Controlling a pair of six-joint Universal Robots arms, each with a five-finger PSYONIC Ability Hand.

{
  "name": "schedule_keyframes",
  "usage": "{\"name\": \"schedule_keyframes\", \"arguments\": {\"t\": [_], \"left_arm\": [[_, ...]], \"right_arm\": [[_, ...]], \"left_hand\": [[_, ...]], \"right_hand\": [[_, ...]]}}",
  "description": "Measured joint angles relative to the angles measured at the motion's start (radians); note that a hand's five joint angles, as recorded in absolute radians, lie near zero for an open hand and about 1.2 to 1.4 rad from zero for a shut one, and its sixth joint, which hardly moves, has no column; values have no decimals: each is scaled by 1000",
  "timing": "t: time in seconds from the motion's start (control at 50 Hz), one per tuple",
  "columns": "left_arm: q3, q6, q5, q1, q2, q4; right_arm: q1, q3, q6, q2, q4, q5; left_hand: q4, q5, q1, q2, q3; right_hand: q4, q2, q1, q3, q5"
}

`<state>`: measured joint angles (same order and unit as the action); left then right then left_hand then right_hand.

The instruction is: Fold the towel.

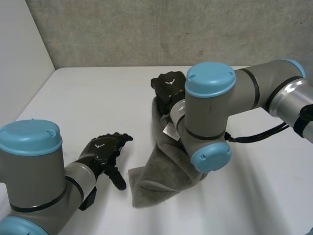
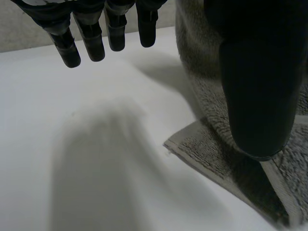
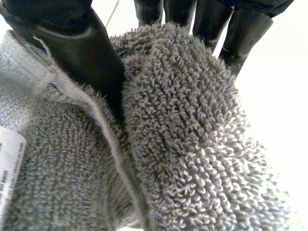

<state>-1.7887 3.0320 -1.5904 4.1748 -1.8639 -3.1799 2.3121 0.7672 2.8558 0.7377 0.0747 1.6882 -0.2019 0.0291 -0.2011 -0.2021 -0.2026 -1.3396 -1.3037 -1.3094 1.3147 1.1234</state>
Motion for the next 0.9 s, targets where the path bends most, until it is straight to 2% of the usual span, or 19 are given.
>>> {"name": "schedule_keyframes", "arguments": {"t": [0.22,0.48,0.58,0.72,0.78,0.9], "left_arm": [[2,-2,9,-36,-38,0],[25,-3,82,-89,-104,-5],[74,-3,81,-107,-163,-7],[121,-4,54,-115,-222,-8],[125,-4,17,-115,-209,-11],[123,-4,-49,-110,-118,-32]], "right_arm": [[-73,27,-16,24,-1,9],[-138,92,-16,41,-4,13],[-148,115,-16,53,-6,13],[-162,138,-16,75,-8,15],[-174,143,-16,95,-8,16],[-197,146,-24,153,5,10]], "left_hand": [[-88,90,-90,-90,-89],[-137,136,-141,-141,-137],[-313,310,-324,-324,-312],[-871,868,-864,-854,-868],[-968,948,-947,-955,-963],[-1007,981,-973,-993,-1004]], "right_hand": [[0,0,0,0,0],[0,0,0,0,0],[0,0,0,0,0],[0,0,0,0,0],[0,0,-1,0,0],[0,0,-3,0,0]]}}
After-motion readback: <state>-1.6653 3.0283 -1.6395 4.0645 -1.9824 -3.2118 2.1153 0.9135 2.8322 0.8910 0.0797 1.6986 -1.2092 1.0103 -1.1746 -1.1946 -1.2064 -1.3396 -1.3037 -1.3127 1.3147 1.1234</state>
